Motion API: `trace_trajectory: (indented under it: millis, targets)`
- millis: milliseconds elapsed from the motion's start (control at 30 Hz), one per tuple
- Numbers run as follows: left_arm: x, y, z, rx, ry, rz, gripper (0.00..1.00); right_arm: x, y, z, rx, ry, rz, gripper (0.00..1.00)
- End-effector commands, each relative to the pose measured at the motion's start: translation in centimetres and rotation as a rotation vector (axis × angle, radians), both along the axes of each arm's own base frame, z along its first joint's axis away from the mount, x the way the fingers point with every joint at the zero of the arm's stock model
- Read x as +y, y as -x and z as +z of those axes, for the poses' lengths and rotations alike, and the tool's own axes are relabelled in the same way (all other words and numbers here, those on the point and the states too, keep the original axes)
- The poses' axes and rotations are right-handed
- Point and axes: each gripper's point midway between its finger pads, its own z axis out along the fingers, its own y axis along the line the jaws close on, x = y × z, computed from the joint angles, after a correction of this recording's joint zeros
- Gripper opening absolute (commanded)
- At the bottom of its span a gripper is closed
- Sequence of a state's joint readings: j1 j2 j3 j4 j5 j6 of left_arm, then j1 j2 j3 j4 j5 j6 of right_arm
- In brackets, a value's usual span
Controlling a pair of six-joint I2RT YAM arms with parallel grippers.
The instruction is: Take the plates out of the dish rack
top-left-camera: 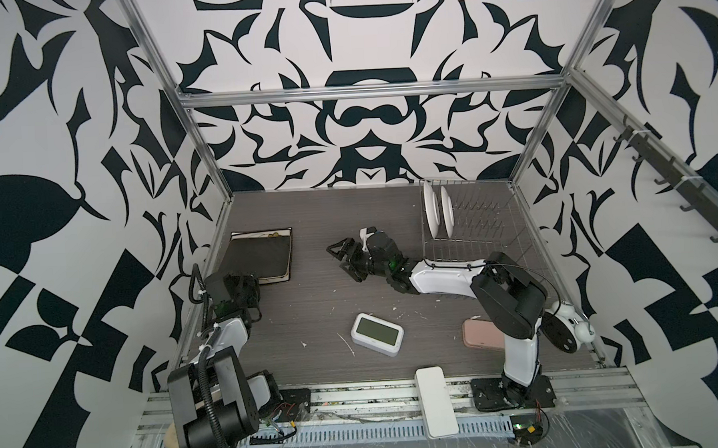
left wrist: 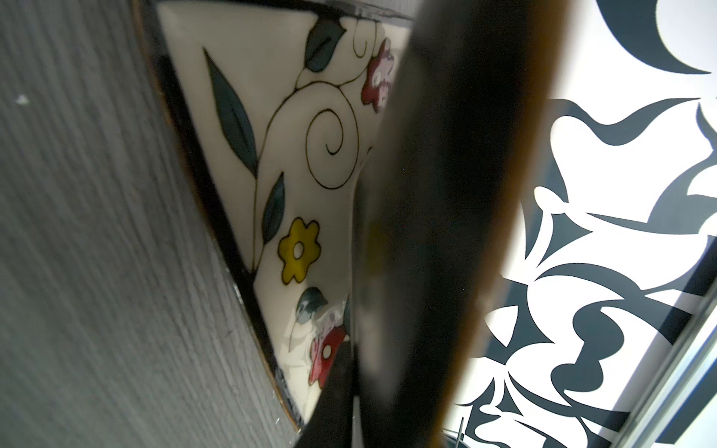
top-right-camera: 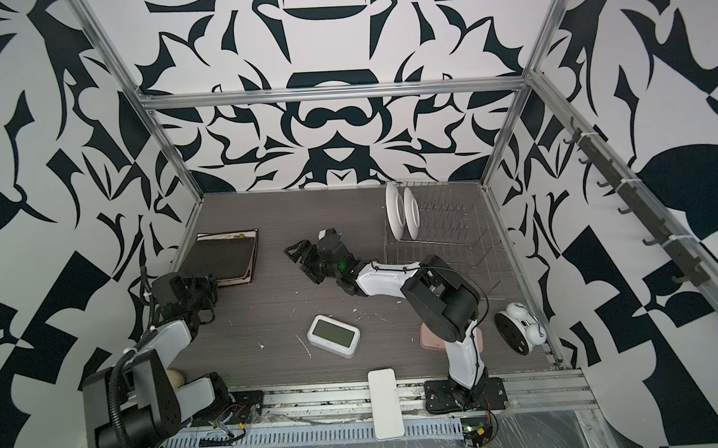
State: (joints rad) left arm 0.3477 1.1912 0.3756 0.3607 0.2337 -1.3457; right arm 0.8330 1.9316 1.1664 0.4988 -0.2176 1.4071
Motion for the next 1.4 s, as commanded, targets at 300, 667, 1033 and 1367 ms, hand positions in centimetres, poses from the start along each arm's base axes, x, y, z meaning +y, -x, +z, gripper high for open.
trace_trajectory:
  millis: [300, 667, 1033, 1367]
  targets:
    - [1.0, -3.1, 7.4, -0.244, -0.079, -0.014, 0.0, 0.7, -0.1, 3.7, -0.065, -0.073, 0.014, 0.87]
    - [0.9, -3.2, 7.0, -0.229, -0.071, -0.016, 0.0, 0.7, 0.0, 3.6, -0.06, -0.074, 0.015, 0.86]
    - [2.1, -2.7, 6.5, -0.207, -0.068, 0.021, 0.0, 0.8, 0.1, 3.6, -0.061, -0.076, 0.019, 0.85]
    - [2.2, -2.6, 6.2, -0.2, -0.063, 0.022, 0.0, 0.7, 0.1, 3.5, -0.059, -0.074, 0.018, 0.85]
